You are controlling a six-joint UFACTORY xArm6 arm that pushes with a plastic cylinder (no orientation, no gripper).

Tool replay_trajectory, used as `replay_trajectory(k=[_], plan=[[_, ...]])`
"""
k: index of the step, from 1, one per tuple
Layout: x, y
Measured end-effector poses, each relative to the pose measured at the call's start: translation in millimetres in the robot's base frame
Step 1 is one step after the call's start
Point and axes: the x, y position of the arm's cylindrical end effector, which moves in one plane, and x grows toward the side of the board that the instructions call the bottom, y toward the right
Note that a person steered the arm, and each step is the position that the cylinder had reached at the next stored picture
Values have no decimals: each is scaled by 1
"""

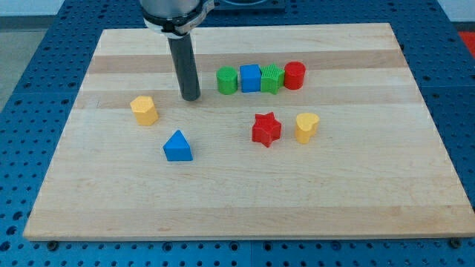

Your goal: Move green circle near to blue cube

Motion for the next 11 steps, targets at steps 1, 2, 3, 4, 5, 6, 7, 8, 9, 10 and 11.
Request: replay_trajectory(k=[1,2,3,4,5,6,7,8,9,10,11], plan=[[0,15],[0,23],[0,27],[0,29],[0,33],[0,37],[0,41],[0,47],[0,51],[-2,52],[-3,52]])
